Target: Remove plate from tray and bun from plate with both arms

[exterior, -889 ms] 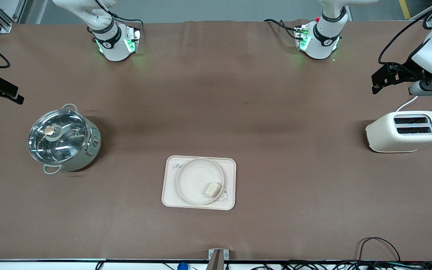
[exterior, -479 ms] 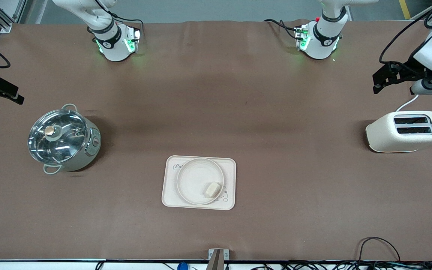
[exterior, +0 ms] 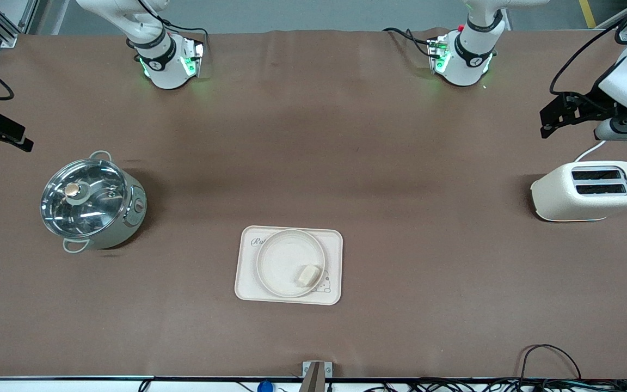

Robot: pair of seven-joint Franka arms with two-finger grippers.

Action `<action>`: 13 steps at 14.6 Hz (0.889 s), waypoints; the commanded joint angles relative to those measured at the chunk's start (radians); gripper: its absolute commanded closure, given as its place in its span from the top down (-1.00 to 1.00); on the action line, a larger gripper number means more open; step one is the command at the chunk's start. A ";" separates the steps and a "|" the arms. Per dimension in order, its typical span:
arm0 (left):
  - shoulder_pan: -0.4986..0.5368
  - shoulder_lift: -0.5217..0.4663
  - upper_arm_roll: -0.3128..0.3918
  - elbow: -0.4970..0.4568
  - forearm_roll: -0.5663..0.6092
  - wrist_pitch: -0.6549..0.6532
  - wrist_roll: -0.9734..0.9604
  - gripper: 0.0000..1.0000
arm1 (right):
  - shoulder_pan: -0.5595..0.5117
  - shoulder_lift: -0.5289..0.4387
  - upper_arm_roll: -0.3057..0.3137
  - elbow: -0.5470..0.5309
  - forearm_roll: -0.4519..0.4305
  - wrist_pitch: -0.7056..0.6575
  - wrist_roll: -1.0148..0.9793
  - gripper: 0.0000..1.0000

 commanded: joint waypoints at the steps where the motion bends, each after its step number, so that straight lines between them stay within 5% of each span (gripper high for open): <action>1: 0.002 0.004 -0.004 0.013 0.008 -0.001 0.016 1.00 | -0.028 -0.009 0.006 -0.034 -0.010 0.012 -0.034 1.00; 13: 0.004 0.013 0.000 0.016 0.007 0.018 0.013 1.00 | -0.089 0.034 0.005 -0.210 -0.020 0.220 -0.166 1.00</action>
